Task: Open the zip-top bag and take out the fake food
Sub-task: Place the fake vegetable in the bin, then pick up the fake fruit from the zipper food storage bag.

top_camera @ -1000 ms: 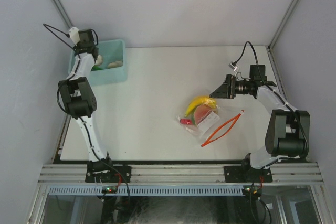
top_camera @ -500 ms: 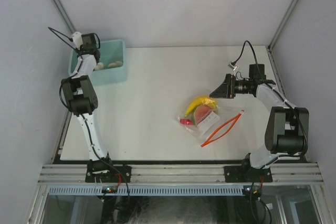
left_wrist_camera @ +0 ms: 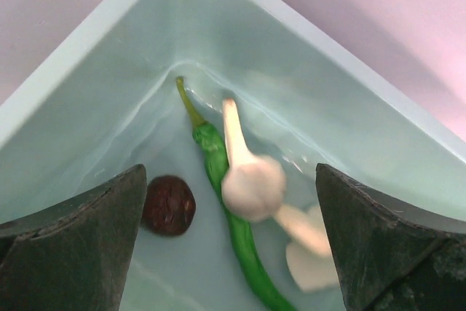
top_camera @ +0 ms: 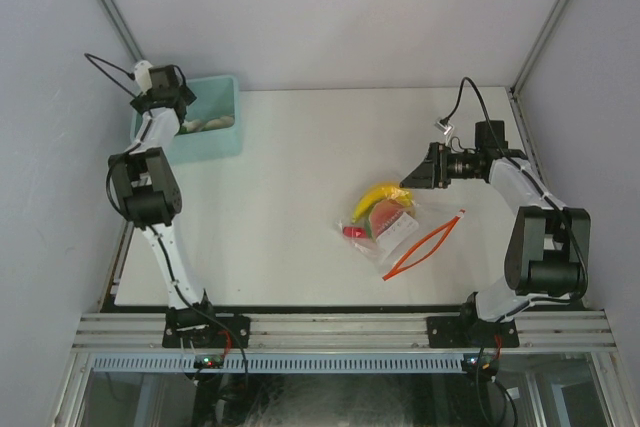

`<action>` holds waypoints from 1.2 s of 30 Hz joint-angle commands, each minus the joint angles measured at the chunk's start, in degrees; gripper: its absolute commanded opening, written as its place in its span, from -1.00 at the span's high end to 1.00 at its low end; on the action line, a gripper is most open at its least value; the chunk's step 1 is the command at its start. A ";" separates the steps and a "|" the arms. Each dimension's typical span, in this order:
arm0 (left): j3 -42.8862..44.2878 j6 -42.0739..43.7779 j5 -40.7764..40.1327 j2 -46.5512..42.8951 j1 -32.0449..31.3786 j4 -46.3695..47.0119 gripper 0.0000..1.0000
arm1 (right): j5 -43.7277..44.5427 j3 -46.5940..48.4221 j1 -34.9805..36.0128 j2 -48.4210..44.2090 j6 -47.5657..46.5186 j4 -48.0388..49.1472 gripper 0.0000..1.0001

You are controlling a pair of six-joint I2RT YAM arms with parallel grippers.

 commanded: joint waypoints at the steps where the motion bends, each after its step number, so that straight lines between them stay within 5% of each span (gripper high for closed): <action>1: -14.65 3.38 9.86 -16.77 0.33 16.21 -0.99 | 0.59 2.55 0.11 -4.86 -5.73 -2.84 -0.22; 5: -27.51 2.98 17.76 -27.07 0.27 26.52 -0.99 | 0.41 2.55 0.04 -7.42 -9.71 -5.31 -0.22; 11: -38.19 1.43 26.52 -37.81 -1.34 28.56 -1.00 | -0.74 2.65 -0.57 -11.18 -19.14 -11.50 -0.22; 17: -49.21 1.86 31.40 -48.81 -5.01 29.24 -0.99 | -2.95 3.58 -1.70 -15.18 -38.06 -23.73 -0.22; 30: -58.71 3.29 41.18 -66.61 -9.22 18.15 -1.00 | -1.41 5.24 -1.79 -19.39 -87.06 -56.16 -0.24; 36: -61.62 1.51 42.75 -69.39 -14.16 17.92 -1.00 | 2.55 2.90 -1.84 -22.47 -95.47 -59.66 -0.23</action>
